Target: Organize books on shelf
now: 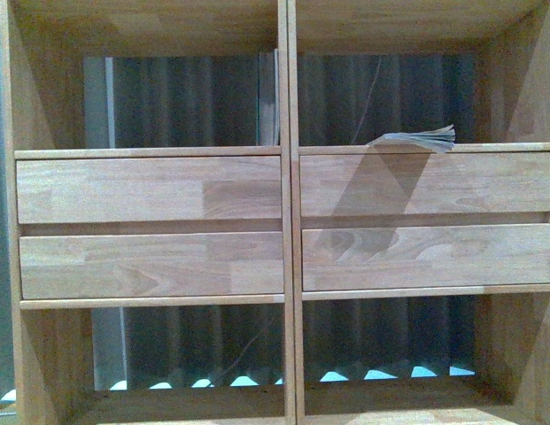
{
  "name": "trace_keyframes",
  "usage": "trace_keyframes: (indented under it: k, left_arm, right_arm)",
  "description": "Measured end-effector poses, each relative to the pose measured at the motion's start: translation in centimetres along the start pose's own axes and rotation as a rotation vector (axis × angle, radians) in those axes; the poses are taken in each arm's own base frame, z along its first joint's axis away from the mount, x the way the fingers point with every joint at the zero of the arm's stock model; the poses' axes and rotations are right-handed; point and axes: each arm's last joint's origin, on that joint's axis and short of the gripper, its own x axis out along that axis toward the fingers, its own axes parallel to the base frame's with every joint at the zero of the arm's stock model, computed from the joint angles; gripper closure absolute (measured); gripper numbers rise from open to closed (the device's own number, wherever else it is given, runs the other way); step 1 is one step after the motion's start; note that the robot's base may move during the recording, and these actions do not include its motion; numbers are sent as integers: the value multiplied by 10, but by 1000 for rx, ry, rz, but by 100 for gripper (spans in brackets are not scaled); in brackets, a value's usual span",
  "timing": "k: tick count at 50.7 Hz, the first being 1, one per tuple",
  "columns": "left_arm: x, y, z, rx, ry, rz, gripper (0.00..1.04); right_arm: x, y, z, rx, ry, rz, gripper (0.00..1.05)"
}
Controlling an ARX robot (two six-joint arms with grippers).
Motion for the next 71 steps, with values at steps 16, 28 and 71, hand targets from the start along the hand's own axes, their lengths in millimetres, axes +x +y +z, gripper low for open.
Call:
trace_keyframes:
  k: [16,28,71]
  left_arm:
    - [0,0,0,0,0,0,7]
    - [0,0,0,0,0,0,7]
    - [0,0,0,0,0,0,7]
  right_arm:
    - [0,0,0,0,0,0,7]
    - [0,0,0,0,0,0,7]
    - [0,0,0,0,0,0,7]
